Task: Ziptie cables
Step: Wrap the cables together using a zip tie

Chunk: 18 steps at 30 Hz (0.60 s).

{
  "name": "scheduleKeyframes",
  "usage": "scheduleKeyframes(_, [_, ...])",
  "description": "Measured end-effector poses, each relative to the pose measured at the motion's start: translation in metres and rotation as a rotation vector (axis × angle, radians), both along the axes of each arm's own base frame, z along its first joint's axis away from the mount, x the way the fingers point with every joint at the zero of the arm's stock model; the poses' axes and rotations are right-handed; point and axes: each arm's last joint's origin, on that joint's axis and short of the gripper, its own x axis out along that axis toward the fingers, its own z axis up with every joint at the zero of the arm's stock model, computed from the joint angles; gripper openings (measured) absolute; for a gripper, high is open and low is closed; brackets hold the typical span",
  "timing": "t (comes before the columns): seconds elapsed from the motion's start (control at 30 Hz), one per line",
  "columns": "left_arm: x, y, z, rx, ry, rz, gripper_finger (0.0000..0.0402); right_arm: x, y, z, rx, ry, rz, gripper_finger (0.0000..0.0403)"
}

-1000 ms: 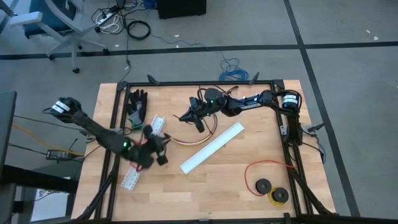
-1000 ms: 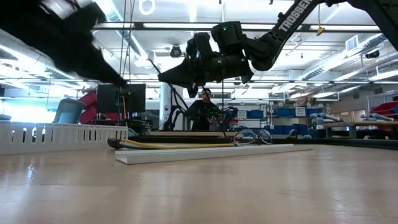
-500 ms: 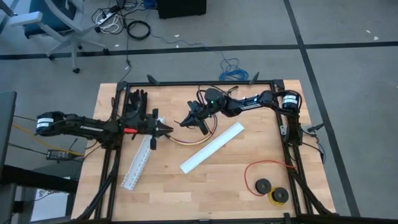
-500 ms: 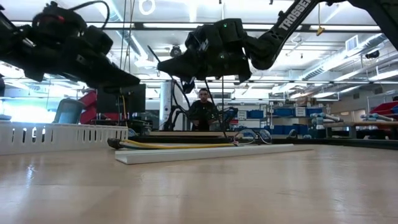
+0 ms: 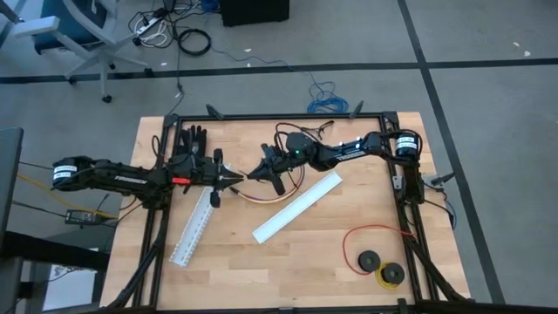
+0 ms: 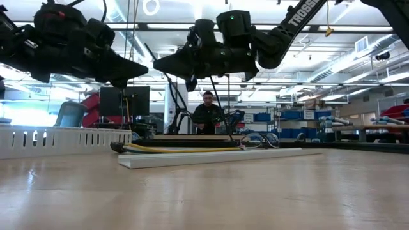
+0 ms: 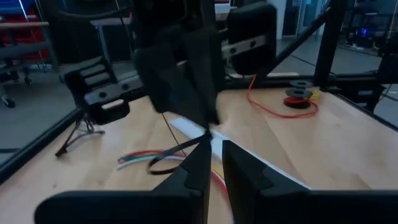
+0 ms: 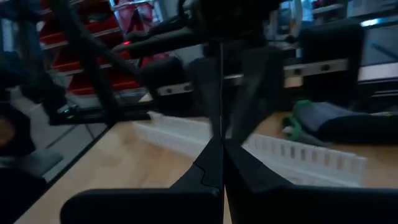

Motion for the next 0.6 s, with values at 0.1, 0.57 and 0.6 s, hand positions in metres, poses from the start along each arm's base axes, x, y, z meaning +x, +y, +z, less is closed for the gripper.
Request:
scheduleKeyframes(0.1, [0.0,0.0,0.001,0.005,-0.006,0.007,0.0048,0.0,0.0,0.0,0.0,-0.001,0.01,0.0])
scheduleKeyframes(0.57, [0.0,-0.002,0.01,0.078,-0.104,-0.055,0.0048,-0.002,0.004,0.0,0.016,-0.002,0.146,0.0])
scheduleKeyframes(0.6, [0.0,-0.002,0.011,0.079,-0.108,-0.06,0.0048,-0.001,0.005,0.0,0.016,-0.003,0.147,0.0])
